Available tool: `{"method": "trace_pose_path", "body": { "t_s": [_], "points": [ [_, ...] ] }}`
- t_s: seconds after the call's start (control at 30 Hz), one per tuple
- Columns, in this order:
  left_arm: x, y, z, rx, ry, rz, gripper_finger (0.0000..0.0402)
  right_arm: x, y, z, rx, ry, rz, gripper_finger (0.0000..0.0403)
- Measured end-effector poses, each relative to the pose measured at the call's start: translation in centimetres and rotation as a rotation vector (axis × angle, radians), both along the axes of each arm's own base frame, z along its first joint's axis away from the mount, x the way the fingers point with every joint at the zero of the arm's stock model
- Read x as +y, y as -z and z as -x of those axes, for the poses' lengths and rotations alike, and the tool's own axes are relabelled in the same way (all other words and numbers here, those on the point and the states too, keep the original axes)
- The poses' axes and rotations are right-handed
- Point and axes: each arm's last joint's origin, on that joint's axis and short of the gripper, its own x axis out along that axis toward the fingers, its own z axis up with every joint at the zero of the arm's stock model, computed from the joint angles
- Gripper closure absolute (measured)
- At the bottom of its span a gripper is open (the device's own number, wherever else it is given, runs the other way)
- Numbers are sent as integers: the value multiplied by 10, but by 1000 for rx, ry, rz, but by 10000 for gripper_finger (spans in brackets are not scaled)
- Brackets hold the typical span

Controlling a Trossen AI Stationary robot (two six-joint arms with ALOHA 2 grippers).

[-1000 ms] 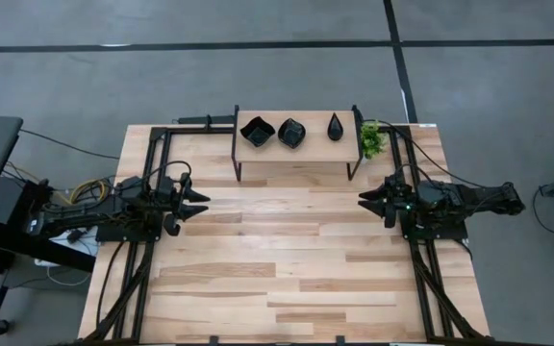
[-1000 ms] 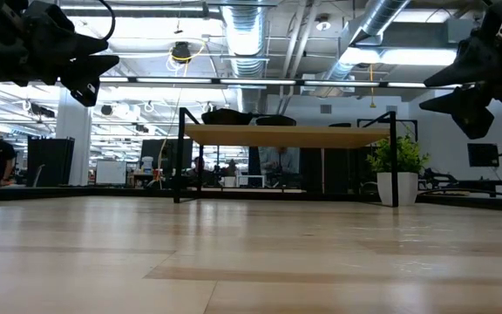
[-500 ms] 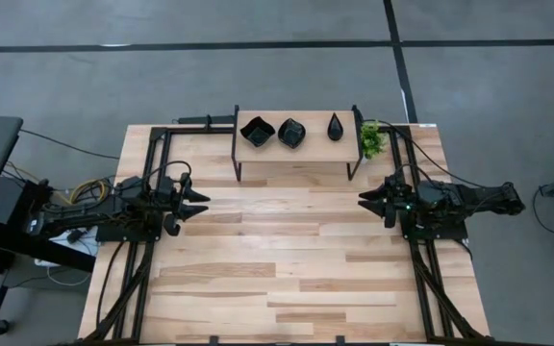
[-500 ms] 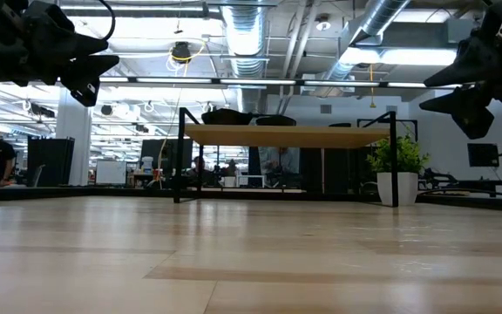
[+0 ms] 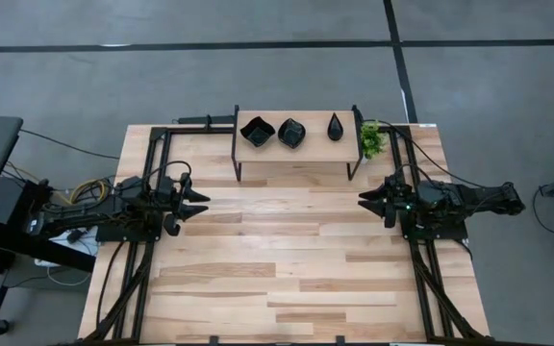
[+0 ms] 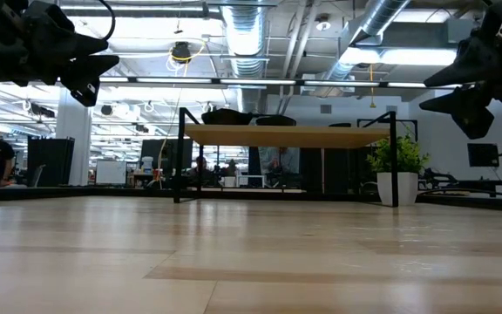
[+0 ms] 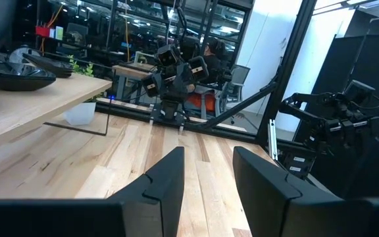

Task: Pick & Place Mini shaped plates
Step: Return to Home Position

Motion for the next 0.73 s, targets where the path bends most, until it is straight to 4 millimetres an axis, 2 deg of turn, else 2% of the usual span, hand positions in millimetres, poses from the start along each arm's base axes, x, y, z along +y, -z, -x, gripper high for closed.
{"method": "trace_pose_path", "body": {
  "t_s": [0.73],
  "points": [
    [0,0,0,0,0,0,270,0,0,0,0,0,0,223]
  ]
}}
